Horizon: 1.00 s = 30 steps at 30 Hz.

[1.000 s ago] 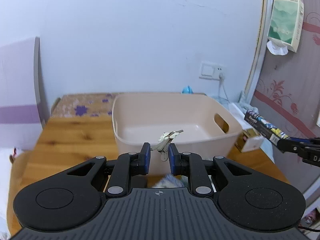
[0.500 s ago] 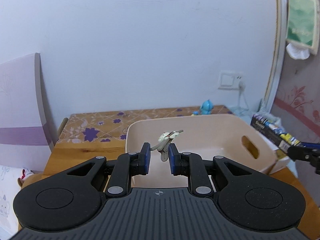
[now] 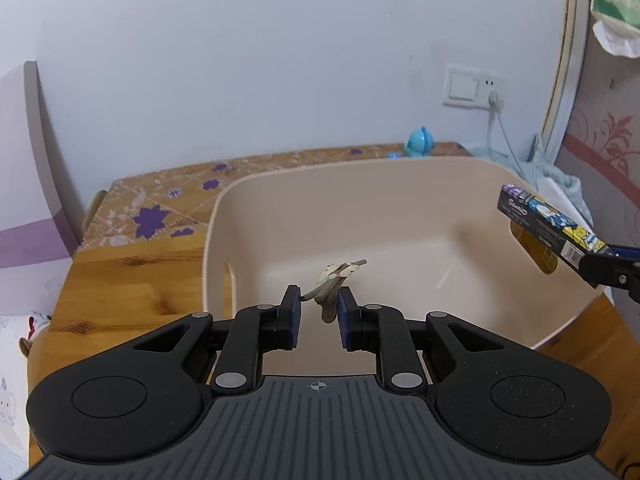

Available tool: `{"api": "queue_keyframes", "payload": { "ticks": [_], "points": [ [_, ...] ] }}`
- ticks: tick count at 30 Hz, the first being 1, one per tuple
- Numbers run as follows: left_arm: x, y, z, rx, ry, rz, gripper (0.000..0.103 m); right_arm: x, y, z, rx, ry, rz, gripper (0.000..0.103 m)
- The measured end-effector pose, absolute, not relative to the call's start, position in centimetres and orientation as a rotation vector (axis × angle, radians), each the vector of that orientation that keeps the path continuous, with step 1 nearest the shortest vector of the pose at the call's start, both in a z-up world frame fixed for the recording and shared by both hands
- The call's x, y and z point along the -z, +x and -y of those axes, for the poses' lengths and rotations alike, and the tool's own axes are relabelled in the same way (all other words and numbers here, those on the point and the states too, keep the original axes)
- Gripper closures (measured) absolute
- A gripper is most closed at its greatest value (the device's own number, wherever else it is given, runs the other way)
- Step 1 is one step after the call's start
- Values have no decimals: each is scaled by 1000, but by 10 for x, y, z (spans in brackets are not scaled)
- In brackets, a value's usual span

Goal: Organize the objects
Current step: 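Carry the hair clip and tube box over the beige bin with both tools, then open both tools to drop the clip and tube box into the bin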

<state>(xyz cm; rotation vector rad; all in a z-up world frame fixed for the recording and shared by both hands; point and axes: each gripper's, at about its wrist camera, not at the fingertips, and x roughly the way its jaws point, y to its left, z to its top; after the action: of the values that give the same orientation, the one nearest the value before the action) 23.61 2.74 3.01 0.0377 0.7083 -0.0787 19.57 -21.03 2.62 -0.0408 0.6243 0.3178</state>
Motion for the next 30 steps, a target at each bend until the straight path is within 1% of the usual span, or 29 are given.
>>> {"api": "queue_keyframes", "payload": {
  "ticks": [7, 14, 15, 16, 17, 18, 19, 21, 22, 23, 25, 26, 28, 29, 30],
  "points": [
    [-19, 239, -25, 76, 53, -753, 84, -13, 202, 205, -310, -43, -658, 80],
    [-24, 237, -29, 86, 32, -751, 83, -10, 201, 198, -311, -61, -662, 80],
    [-25, 237, -29, 99, 34, -755, 82, -10, 201, 198, -314, -63, -662, 80],
    [-26, 235, -28, 112, 40, -761, 70, -10, 201, 198, -317, -63, -665, 80],
    [-26, 234, -27, 111, 48, -767, 50, -10, 201, 198, -320, -63, -668, 80],
    [-27, 231, -27, 90, 54, -763, 43, -10, 200, 198, -323, -62, -668, 77],
    [-29, 228, -28, 74, 53, -755, 38, -10, 199, 199, -325, -63, -666, 73],
    [-32, 223, -30, 79, 29, -752, 38, -12, 195, 200, -323, -70, -653, 68],
    [-34, 220, -32, 76, 18, -750, 36, -15, 191, 200, -320, -71, -641, 65],
    [-37, 217, -33, 71, 12, -743, 33, -18, 187, 201, -316, -69, -633, 63],
    [-41, 210, -35, 68, 11, -725, 32, -25, 180, 204, -316, -62, -618, 52],
    [-43, 205, -35, 71, 13, -720, 32, -28, 175, 205, -317, -58, -608, 49],
    [-48, 196, -35, 71, 18, -707, 30, -34, 168, 207, -320, -62, -598, 38],
    [-50, 191, -34, 64, 19, -700, 22, -36, 164, 208, -321, -66, -604, 36],
    [-53, 186, -35, 49, 23, -692, 18, -38, 160, 209, -321, -74, -602, 31]
  ]
}}
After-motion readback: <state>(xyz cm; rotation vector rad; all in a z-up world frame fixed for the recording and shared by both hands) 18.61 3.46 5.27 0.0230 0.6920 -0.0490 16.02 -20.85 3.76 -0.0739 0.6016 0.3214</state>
